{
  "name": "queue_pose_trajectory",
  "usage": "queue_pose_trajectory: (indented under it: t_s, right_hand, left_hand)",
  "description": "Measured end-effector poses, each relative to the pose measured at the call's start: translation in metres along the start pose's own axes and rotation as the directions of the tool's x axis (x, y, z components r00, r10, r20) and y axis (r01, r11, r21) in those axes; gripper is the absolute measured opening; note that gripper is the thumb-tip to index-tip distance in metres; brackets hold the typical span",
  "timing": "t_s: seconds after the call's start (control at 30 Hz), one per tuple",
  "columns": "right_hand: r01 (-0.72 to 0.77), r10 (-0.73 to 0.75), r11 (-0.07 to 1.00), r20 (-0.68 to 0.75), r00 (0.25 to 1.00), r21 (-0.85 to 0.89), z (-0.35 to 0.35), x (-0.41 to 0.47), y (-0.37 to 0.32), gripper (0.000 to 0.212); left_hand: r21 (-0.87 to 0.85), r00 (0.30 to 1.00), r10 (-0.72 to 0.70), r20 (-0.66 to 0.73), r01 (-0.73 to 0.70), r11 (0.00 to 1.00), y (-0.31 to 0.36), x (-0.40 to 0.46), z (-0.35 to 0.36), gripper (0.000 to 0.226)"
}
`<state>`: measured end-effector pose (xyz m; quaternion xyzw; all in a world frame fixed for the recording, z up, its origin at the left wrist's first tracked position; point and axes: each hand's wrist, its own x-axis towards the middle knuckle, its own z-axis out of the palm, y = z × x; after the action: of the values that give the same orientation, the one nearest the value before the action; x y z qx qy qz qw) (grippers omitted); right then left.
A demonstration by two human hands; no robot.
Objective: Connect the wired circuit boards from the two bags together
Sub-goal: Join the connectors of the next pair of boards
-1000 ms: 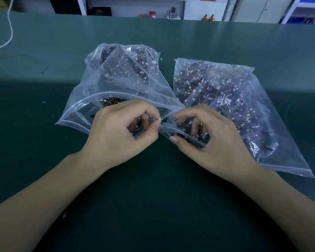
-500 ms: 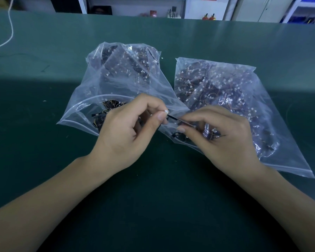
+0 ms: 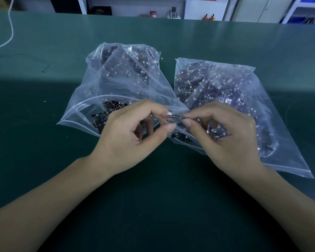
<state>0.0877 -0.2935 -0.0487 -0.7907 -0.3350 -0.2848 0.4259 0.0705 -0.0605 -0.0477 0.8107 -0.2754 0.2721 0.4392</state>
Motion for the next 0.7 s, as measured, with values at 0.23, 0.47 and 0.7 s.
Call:
queue_pose_trajectory:
  t_s: [0.23,0.47,0.7]
  right_hand:
    - [0.036,-0.036,0.999,0.028,0.999,0.006,0.0009,0.0,0.0019,0.004]
    - [0.037,-0.037,0.999,0.048,0.998,0.007,0.0012,0.0008,0.0021,0.002]
    - [0.022,-0.022,1.0,0.053,0.998,-0.004,0.0034,0.0001,0.0006,0.001]
  left_hand:
    - [0.02,0.999,0.048,-0.024,-0.048,0.999,-0.0025,0.0012,-0.0011,0.005]
    - [0.051,0.997,0.073,-0.003,-0.073,0.996,-0.0029,0.0012,-0.0017,0.003]
    - [0.078,0.998,0.066,0.015,-0.067,0.995,-0.003,0.0013,-0.0021,0.004]
